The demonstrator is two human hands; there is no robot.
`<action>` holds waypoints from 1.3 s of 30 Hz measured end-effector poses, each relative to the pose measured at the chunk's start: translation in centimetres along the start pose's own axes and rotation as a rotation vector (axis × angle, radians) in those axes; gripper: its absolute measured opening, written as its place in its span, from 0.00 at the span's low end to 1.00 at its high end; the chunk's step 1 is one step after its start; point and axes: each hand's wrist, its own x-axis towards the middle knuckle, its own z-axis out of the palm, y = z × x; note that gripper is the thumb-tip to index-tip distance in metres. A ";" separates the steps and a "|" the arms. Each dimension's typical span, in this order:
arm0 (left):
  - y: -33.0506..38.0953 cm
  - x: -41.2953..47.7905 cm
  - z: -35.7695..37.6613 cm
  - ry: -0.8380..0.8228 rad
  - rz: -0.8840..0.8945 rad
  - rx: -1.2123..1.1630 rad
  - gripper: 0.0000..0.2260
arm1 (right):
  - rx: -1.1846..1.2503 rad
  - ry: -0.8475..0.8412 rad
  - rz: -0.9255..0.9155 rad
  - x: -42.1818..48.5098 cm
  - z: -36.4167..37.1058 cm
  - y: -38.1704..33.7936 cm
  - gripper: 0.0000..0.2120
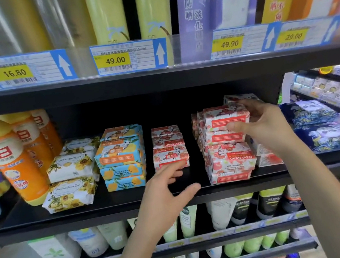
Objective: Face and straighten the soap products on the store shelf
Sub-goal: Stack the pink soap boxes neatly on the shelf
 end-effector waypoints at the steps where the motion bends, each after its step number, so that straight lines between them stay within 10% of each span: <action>1: 0.6 0.7 0.7 -0.019 -0.017 -0.021 0.27 | 0.024 0.020 -0.007 -0.3 -0.1 0.1 0.36; 39: 3.5 2.3 5.9 0.092 -0.175 -0.179 0.26 | 0.237 0.144 -0.070 -5.0 -1.4 2.8 0.32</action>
